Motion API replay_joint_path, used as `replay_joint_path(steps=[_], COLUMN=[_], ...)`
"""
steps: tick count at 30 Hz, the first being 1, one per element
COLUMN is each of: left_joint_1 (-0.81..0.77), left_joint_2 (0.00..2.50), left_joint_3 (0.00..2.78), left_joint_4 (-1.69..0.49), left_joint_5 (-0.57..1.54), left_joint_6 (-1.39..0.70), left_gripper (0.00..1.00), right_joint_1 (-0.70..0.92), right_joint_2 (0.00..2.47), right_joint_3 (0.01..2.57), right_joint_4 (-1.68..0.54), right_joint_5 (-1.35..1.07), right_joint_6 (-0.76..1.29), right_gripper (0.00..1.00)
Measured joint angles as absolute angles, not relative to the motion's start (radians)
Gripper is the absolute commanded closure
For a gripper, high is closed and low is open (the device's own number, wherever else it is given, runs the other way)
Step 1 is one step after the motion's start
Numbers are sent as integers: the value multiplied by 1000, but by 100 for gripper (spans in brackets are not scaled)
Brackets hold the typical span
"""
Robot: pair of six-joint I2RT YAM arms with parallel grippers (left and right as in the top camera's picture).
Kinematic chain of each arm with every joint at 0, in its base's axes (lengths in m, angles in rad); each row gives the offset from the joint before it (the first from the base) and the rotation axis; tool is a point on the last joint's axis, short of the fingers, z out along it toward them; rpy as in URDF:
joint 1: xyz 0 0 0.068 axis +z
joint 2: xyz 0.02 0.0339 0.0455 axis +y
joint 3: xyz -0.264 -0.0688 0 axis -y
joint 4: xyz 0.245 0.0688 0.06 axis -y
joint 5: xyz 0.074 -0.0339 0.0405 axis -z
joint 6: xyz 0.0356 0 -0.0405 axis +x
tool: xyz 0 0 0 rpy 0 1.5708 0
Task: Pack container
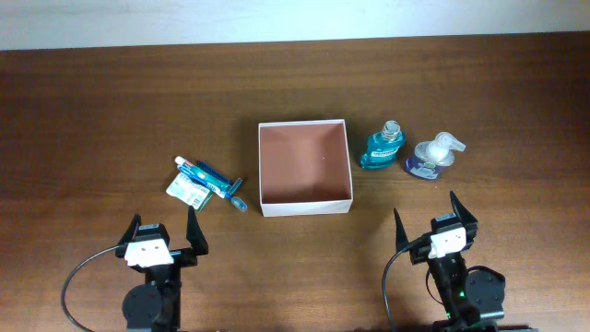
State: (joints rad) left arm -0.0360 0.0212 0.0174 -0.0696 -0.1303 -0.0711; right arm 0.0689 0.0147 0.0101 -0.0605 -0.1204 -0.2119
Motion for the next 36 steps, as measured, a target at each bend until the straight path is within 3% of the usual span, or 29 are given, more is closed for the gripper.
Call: replay_joint_path(steps=[12,20,27,36], left_joint_1=[-36,-36,-36,-36], left_joint_2=[21,21,21,21], left_joint_3=[17,17,17,17], left_joint_4=[-70,-70,-70,-70], left_joint_5=[-130,-130,-130,-130], left_joint_6=[-71,-71,-71,-71], left_gripper=[1,1,1,1], right_joint_1=[69,69,69,69], right_joint_2=[15,15,15,89], right_joint_3=[10,10,16,323], right_joint_4=[-56,-8,159,12], right_joint_5=[-137,-503,-655,-649], right_joint_6=[-212,-204,-11,104], right_gripper=[2,2,2,1])
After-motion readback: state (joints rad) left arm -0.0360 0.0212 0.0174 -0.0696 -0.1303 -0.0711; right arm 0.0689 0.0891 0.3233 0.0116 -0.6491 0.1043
